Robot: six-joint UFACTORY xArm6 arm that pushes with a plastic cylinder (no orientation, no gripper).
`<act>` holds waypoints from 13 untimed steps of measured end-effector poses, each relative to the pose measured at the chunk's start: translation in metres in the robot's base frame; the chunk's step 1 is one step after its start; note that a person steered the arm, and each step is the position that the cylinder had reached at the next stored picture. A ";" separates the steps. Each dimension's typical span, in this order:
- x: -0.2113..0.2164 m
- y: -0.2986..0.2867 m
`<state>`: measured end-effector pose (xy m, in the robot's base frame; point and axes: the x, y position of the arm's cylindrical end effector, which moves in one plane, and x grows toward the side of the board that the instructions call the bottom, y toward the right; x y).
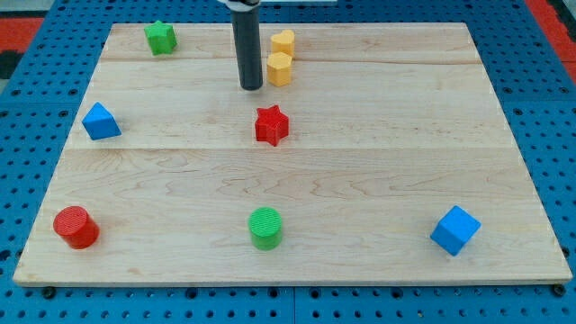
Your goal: Place the green star below the yellow hexagon
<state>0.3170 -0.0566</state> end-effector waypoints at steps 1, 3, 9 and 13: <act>-0.003 0.040; -0.022 0.077; -0.037 -0.247; -0.086 -0.248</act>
<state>0.2307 -0.3045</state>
